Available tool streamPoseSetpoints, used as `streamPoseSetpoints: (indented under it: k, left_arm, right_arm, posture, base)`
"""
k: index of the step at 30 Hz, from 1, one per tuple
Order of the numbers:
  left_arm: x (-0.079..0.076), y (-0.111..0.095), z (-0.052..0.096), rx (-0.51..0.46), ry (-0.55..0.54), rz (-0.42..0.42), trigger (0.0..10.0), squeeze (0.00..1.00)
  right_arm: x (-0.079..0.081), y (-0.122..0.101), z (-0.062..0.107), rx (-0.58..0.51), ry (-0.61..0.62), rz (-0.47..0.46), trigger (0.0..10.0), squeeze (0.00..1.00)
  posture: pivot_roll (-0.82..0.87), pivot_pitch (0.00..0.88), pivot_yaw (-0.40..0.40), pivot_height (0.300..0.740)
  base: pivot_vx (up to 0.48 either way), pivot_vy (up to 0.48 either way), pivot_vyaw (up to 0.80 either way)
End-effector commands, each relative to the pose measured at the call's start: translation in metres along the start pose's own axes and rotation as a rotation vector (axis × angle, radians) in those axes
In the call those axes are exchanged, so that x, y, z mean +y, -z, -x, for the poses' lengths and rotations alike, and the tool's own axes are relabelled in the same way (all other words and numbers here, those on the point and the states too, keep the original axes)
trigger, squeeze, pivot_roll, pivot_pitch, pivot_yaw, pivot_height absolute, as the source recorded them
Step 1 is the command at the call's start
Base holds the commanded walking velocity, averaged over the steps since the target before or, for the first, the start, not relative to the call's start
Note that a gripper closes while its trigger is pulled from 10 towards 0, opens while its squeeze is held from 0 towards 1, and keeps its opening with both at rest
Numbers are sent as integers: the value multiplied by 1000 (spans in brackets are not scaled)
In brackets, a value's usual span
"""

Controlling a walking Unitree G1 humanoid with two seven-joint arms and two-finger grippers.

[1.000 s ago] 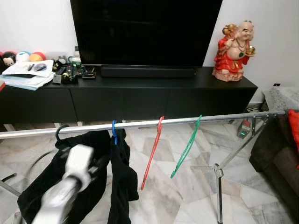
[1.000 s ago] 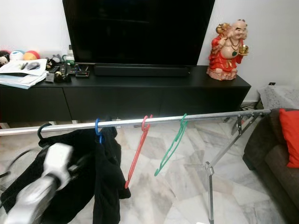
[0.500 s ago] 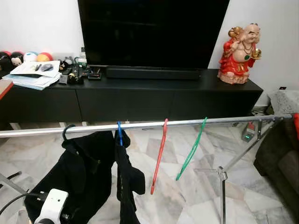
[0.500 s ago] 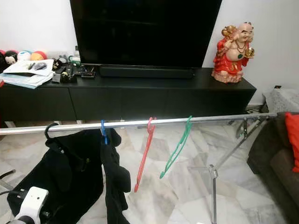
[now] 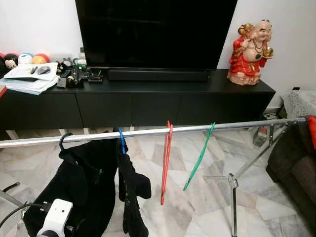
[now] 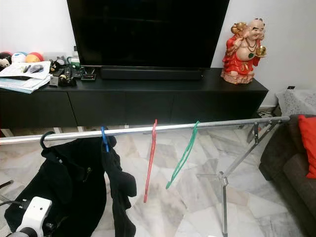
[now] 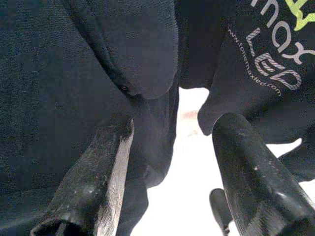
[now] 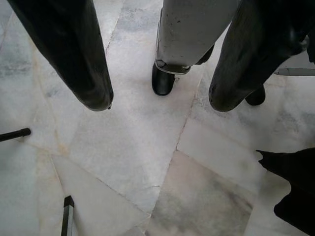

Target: Hang hanger

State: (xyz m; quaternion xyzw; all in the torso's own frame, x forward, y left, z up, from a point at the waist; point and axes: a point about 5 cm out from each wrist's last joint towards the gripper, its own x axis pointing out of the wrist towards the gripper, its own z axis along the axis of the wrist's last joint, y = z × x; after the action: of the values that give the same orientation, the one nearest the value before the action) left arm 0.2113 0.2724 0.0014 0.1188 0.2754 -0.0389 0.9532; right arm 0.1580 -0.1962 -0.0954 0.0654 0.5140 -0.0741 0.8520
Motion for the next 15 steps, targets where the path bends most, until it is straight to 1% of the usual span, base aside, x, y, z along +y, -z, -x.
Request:
streamPoseSetpoints:
  k: [1, 5, 6, 7, 8, 9, 10, 15]
  left_arm:
    - [-1, -1, -1, -4, 5, -19, 10000, 0]
    - [-1, -1, -1, -4, 5, -19, 10000, 0]
    - [-2, 13, -2, 56, -4, -27, 10000, 0]
    - [-14, 47, -5, 211, -30, 48, 10000, 0]
    - [-26, 68, -3, 321, -43, 101, 10000, 0]
    - [-34, 81, 0, 393, -49, 137, 10000, 0]
    - [-39, 87, 2, 427, -51, 156, 10000, 0]
    - [-44, 95, 6, 465, -38, 142, 10000, 0]
  right_arm:
    - [-3, -1, 0, -3, 11, -16, 10000, 0]
    - [-3, -1, 0, -3, 11, -16, 10000, 0]
    - [-3, -2, 0, -4, 11, -17, 10000, 0]
    - [3, 0, 0, 2, -5, -24, 10000, 0]
    - [8, 1, -1, 5, -18, -30, 10000, 0]
    - [11, 2, -1, 8, -26, -34, 10000, 0]
    - [12, 2, -1, 9, -31, -35, 10000, 0]
    - [12, 3, -1, 9, -32, -34, 10000, 0]
  posture:
    - [170, 0, -69, 740]
    - [170, 0, -69, 740]
    - [167, 0, -66, 740]
    - [116, 0, -3, 740]
    - [116, 0, -3, 740]
    - [116, 0, -3, 740]
    - [116, 0, -3, 740]
    - [113, 0, -1, 740]
  base:
    - [0, 0, 0]
    - [0, 0, 0]
    - [0, 0, 0]
    - [0, 0, 800]
    - [0, 0, 800]
    - [0, 0, 800]
    - [0, 0, 800]
    - [0, 0, 800]
